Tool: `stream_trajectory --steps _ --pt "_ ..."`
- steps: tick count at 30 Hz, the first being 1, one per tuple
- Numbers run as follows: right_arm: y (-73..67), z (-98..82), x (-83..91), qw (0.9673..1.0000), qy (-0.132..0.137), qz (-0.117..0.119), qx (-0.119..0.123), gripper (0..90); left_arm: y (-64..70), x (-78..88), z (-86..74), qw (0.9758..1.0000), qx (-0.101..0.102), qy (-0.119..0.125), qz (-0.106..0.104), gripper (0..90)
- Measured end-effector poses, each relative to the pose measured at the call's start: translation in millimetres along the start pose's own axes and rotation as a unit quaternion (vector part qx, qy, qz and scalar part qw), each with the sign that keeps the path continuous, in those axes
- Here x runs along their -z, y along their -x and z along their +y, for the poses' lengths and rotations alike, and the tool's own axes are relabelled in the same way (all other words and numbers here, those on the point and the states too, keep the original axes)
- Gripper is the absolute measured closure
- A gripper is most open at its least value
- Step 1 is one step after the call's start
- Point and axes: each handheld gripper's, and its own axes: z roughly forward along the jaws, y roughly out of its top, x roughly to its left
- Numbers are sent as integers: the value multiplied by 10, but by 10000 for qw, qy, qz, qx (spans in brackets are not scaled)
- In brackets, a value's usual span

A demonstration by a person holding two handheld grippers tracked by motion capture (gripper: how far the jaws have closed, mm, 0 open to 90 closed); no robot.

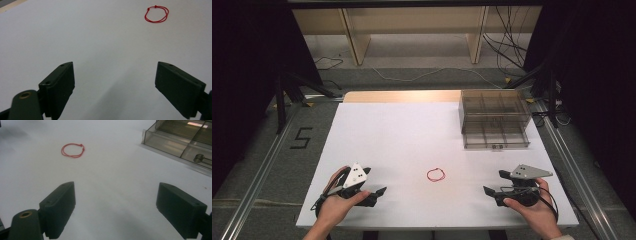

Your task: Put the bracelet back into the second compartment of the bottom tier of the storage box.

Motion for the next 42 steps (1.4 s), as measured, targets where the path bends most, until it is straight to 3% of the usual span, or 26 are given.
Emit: stream_trajectory --steps 15,42 --pt "-38 112 -110 9999 -77 31 74 231 15 -47 3 10000 -5 -36 -5 159" --pt "-149 391 -518 9992 -257 223 186 361 13 -65 6 10000 23 -35 34 159"
